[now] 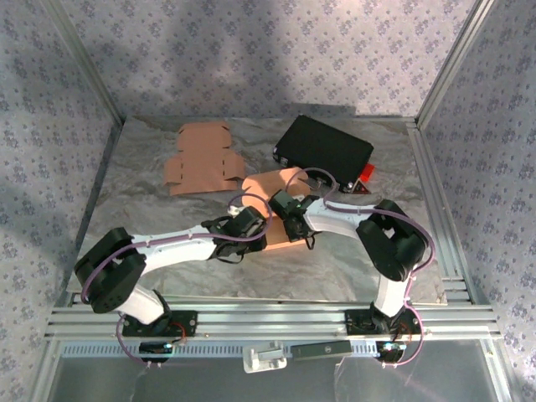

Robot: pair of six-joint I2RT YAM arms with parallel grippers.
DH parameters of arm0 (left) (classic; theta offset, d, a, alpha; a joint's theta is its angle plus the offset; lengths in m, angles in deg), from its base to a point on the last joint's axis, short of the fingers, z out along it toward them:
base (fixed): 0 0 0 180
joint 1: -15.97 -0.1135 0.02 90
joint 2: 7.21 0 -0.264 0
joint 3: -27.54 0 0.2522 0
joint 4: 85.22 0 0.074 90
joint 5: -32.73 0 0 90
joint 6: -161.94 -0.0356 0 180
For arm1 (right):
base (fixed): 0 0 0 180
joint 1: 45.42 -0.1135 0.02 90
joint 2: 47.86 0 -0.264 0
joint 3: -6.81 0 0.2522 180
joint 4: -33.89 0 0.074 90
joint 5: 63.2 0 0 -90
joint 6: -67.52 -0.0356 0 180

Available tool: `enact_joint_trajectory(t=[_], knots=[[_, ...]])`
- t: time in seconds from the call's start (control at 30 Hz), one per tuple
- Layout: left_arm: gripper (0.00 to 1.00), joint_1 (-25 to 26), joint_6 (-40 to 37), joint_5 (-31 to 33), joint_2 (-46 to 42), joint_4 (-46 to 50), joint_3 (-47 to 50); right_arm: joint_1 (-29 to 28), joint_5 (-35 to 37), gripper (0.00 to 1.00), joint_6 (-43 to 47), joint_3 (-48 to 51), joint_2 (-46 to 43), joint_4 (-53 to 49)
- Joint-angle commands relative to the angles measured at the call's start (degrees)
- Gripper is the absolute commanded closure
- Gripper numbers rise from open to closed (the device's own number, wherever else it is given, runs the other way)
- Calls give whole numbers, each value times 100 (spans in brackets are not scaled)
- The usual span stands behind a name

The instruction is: Fold the paper box

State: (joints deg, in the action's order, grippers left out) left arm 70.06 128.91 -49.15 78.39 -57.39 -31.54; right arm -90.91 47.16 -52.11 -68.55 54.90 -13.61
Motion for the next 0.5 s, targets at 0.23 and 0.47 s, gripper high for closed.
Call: enact_joint_trajectory(t=[0.23, 0.47], knots=[[41, -129, -306, 121, -747, 739, -396, 94, -247, 59, -179, -58, -655, -314], [36, -542, -738, -181, -1404, 1203, -556, 574, -1172, 46, 145, 165, -1787, -23]])
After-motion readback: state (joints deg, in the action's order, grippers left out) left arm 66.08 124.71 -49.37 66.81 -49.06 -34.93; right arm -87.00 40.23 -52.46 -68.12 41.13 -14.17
